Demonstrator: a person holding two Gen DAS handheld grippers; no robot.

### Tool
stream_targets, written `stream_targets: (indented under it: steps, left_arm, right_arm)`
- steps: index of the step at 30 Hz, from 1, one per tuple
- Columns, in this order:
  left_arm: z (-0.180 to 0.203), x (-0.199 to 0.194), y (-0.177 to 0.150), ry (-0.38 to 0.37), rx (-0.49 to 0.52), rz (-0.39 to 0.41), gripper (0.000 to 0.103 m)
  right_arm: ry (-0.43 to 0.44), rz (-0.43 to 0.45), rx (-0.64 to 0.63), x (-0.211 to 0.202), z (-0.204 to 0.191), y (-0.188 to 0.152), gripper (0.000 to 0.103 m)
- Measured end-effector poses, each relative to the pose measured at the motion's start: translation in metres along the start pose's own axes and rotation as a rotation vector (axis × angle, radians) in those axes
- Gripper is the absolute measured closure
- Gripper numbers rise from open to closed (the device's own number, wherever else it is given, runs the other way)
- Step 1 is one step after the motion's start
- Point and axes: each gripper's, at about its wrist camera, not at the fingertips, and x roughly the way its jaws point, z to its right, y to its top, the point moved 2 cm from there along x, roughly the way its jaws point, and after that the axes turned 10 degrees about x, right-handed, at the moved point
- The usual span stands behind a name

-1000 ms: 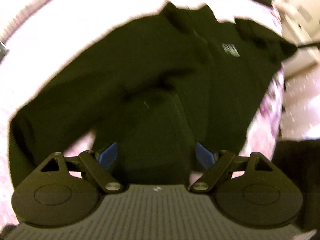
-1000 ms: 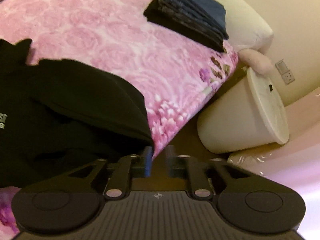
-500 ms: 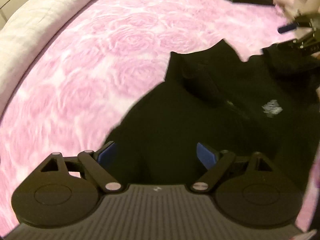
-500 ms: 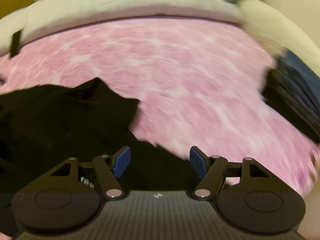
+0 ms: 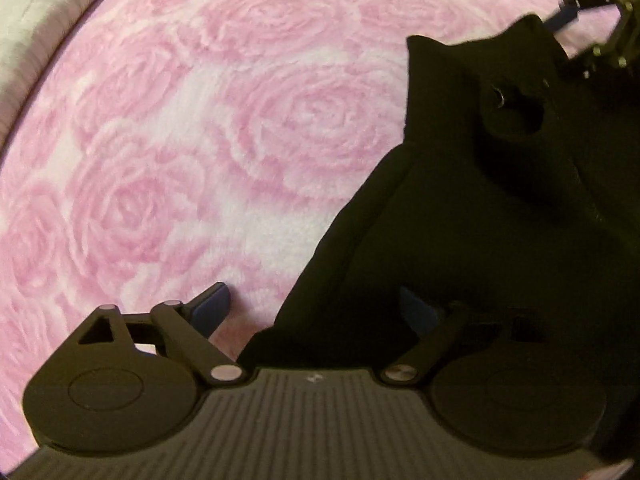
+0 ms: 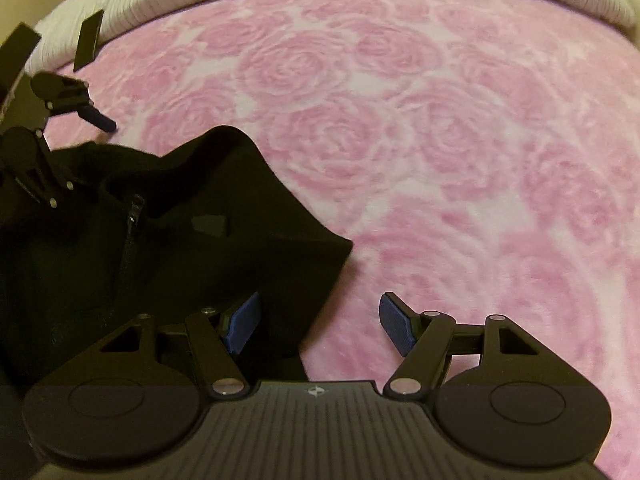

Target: Fold clothes

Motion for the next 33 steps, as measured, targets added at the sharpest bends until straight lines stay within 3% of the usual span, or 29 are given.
stream_targets:
  steps: [6, 10, 12, 13, 14, 19, 26, 33]
  left_arm:
    - [-0.006, -0.003, 0.0, -0.082, -0.003, -0.009, 0.03]
    - [-0.003, -0.009, 0.002, -0.119, 0.029, -0.004, 0.061]
    - [-0.002, -0.012, 0.002, -0.135, 0.025, 0.003, 0.077]
    - [-0.001, -0.014, 0.001, -0.14, 0.025, 0.008, 0.088]
    - [0.001, -0.016, 0.0, -0.144, 0.027, 0.013, 0.092]
    - [0.009, -0.023, -0.006, -0.117, 0.043, 0.038, 0.099]
    - [0.008, -0.04, -0.008, -0.076, 0.032, 0.084, 0.1]
    - [-0.011, -0.106, -0.01, 0.048, -0.032, 0.195, 0.1]
  right_arm:
    - [0.103, -0.041, 0.095, -0.003, -0.001, -0.008, 0.034]
    - [0.102, -0.044, 0.074, -0.003, -0.009, -0.018, 0.036]
    - [0.098, -0.043, 0.084, -0.003, -0.011, -0.018, 0.045]
    - [0.097, -0.041, 0.09, -0.003, -0.011, -0.017, 0.055]
    - [0.093, -0.037, 0.1, -0.002, -0.012, -0.016, 0.059]
    - [0.066, -0.032, 0.181, -0.004, -0.009, -0.015, 0.08]
    - [0.013, 0.025, 0.151, -0.017, -0.023, -0.017, 0.089]
    - [0.021, 0.12, 0.144, -0.056, -0.032, 0.006, 0.091]
